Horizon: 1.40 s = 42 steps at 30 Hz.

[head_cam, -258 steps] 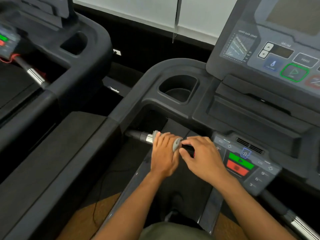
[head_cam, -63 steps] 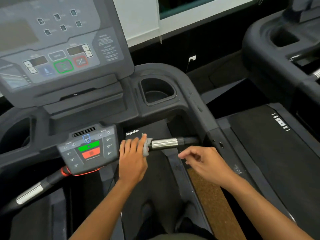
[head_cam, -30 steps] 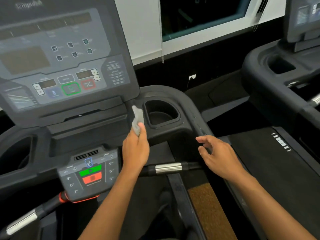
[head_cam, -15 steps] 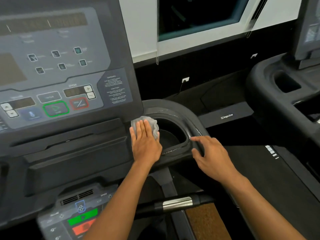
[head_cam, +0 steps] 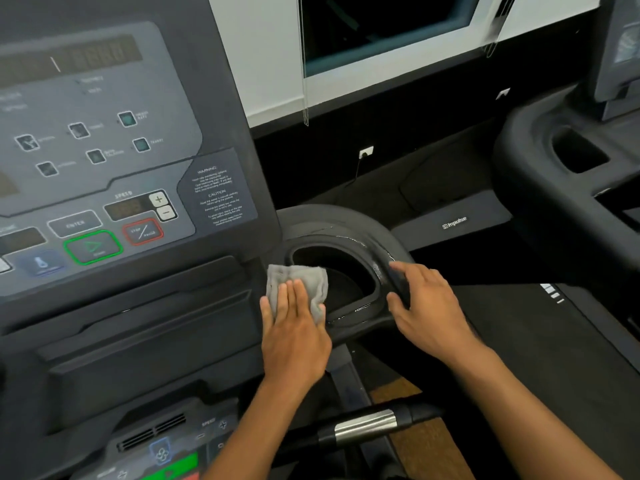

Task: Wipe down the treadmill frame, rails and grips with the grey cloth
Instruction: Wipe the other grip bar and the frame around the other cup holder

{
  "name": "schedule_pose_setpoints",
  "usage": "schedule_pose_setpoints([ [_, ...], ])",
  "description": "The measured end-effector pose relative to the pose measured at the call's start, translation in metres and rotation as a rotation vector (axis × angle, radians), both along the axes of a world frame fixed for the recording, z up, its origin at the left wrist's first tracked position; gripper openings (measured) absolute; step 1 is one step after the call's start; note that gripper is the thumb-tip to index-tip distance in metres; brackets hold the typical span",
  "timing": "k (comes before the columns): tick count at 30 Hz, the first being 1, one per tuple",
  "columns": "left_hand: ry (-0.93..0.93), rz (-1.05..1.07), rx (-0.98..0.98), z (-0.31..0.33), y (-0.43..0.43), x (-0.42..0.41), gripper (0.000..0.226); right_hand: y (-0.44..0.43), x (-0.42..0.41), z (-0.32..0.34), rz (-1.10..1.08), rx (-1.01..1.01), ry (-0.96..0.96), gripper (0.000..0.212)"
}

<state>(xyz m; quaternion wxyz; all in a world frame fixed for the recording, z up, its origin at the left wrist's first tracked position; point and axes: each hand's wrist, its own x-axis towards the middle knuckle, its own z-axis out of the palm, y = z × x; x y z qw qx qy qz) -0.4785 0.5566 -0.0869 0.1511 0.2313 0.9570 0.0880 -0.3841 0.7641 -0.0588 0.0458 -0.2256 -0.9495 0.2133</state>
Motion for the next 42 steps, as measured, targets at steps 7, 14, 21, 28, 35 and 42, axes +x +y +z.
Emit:
schedule_pose_setpoints([
  [7,0.013,0.158,-0.026,-0.006,0.038,-0.048,0.065,0.014,0.01,0.002,-0.027,0.062,-0.02,0.062],
  [14,0.059,0.081,-0.014,0.004,0.086,-0.09,0.063,0.029,0.035,-0.002,-0.126,0.055,-0.111,0.073],
  [21,0.01,-0.28,0.077,0.002,0.103,-0.05,0.06,0.022,0.032,-0.005,-0.111,0.039,-0.133,0.08],
  [28,0.075,0.125,-0.113,0.017,0.094,-0.086,0.073,0.019,0.038,-0.01,-0.122,0.034,-0.187,0.088],
  [35,0.183,-0.117,-0.101,0.011,0.111,-0.053,0.068,0.016,0.026,-0.008,-0.154,0.053,-0.224,0.095],
  [42,0.158,0.193,-0.15,0.01,0.061,-0.074,0.069,0.017,0.021,-0.004,-0.148,0.038,-0.252,0.091],
])
